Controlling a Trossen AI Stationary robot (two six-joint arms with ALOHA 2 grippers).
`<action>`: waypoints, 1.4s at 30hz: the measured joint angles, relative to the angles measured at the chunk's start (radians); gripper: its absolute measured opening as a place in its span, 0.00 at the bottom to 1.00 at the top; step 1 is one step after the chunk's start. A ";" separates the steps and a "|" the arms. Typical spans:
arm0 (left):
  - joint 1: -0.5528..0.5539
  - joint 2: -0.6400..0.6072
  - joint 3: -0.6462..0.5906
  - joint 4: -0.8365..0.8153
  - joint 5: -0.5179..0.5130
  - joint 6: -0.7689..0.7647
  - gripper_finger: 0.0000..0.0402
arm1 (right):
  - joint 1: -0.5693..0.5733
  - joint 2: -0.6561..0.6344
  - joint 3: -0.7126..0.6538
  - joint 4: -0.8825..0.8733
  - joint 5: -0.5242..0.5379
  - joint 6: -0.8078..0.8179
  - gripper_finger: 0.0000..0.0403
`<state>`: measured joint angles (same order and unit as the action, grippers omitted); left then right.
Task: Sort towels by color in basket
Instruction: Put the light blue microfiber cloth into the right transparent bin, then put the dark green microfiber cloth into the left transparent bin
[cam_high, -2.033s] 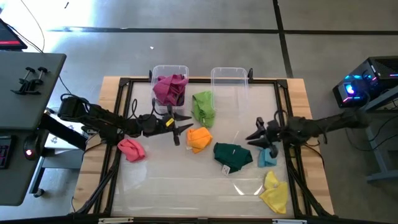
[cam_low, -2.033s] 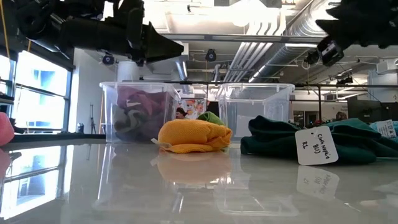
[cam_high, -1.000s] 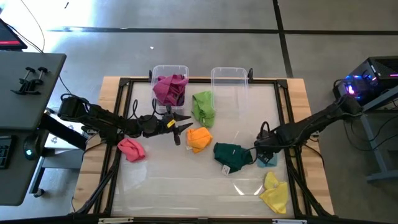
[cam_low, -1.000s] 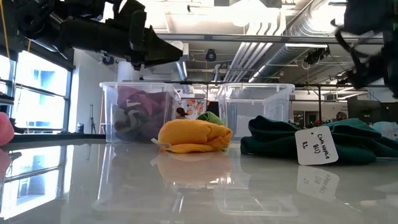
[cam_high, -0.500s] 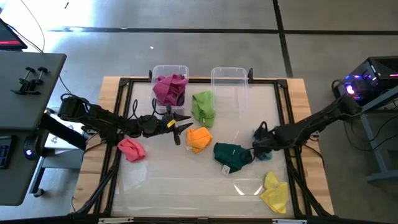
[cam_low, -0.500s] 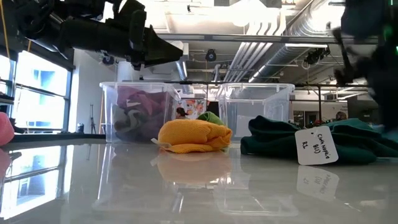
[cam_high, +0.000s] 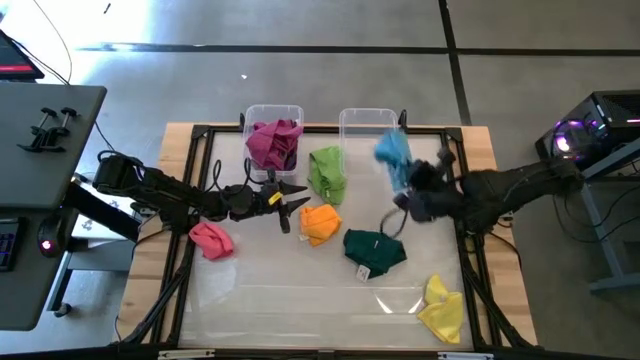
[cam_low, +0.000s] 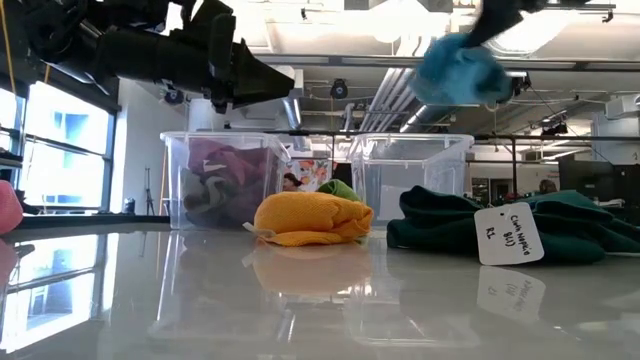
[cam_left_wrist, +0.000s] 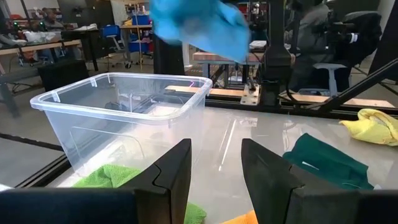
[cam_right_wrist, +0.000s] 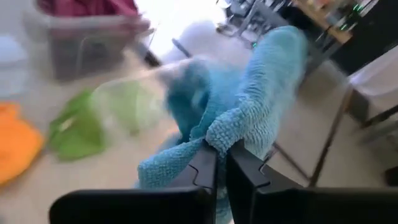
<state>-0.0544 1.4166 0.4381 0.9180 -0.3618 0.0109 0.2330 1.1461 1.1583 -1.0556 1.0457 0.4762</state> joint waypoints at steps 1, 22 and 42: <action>0.000 0.000 0.000 0.000 0.000 0.000 0.32 | -0.038 0.000 0.005 0.047 -0.010 -0.080 0.02; 0.000 0.000 0.000 -0.005 0.000 0.000 0.32 | -0.559 0.007 -0.127 0.508 -0.535 -0.523 0.34; -0.115 0.000 0.000 0.001 0.004 0.045 0.32 | 0.092 0.015 -0.127 0.476 -0.408 -0.370 0.35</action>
<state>-0.1692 1.4166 0.4381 0.9192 -0.3583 0.0562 0.3252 1.1614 1.0309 -0.5799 0.6376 0.1062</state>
